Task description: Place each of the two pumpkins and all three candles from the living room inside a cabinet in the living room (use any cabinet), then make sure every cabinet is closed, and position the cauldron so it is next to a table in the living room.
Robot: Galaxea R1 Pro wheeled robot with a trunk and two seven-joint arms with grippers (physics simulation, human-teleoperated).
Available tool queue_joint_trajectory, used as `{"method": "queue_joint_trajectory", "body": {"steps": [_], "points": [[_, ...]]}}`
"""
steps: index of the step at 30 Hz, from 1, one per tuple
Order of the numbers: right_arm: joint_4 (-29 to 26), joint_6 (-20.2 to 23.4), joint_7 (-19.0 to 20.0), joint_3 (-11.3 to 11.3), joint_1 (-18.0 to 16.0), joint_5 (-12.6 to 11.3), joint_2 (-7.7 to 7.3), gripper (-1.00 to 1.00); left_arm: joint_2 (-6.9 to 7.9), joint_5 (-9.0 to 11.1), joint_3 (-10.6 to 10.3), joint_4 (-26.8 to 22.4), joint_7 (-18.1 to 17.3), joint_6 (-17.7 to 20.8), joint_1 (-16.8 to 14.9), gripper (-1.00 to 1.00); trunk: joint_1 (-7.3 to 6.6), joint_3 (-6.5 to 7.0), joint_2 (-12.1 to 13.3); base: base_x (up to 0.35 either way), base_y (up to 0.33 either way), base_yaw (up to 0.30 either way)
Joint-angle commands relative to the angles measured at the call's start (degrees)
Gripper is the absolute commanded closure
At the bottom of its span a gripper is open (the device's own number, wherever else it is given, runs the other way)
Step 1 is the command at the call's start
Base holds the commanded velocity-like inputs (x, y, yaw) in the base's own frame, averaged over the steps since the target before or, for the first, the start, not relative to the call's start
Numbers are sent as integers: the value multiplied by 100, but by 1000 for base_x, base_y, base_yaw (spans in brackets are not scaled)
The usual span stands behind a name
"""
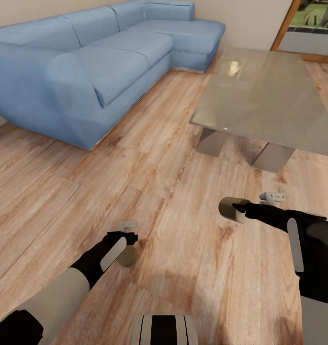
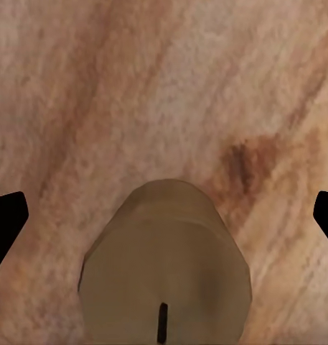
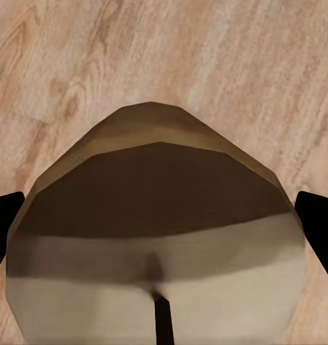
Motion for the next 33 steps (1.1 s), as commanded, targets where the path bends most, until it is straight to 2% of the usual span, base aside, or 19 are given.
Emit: {"method": "queue_joint_trajectory", "body": {"steps": [1, 16, 19, 30, 33], "points": [[-4, 31, 5, -6, -4, -15, 0, 100, 9, 60, -36, -11, 56, 4, -5, -100, 1, -27, -3, 0, 0, 0], [-4, 31, 5, -17, -3, -15, 0, 100, 14, 60, -34, -7, 36, 4, -5, -100, 40, -359, -24, 0, 0, 0], [-4, 31, 5, -22, -3, -18, 0, 100, 13, 57, -35, -7, 44, 3, -5, -100, 40, -359, -24, 0, 0, 0], [-6, 31, 10, -33, -3, -15, -9, 100, 22, 55, -36, -3, 16, 4, -5, -100, 68, -603, -38, 0, 0, 0], [-6, 31, 13, -33, -3, -19, -9, 100, 18, 55, -36, -3, 16, 4, -5, -100, 68, -603, -38, 0, 0, 0]]}}
